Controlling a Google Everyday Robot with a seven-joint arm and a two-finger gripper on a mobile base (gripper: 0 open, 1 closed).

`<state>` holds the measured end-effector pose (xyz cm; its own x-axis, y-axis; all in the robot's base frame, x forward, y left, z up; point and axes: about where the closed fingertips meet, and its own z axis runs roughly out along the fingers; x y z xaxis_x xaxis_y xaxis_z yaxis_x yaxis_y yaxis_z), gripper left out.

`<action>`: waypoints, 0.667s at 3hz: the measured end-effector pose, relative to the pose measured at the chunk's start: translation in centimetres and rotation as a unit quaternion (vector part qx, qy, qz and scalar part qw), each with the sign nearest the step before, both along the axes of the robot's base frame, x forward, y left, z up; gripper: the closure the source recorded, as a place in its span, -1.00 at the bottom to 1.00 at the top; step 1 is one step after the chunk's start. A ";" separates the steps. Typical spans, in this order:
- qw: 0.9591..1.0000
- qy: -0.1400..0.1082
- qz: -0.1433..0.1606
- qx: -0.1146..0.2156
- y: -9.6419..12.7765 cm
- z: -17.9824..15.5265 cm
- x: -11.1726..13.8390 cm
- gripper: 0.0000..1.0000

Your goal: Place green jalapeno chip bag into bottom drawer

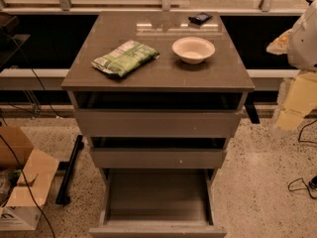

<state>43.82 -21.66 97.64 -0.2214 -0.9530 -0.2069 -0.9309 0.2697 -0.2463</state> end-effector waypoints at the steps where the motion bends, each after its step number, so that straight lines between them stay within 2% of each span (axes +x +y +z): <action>1: 1.000 0.000 0.000 0.000 0.0 0.0 0.0 -1.00; 2: 0.999 -0.023 0.024 0.014 2.6 0.0 2.4 -1.00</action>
Offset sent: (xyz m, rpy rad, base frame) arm 0.0624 0.0675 -0.0051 0.0726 -0.1015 0.1283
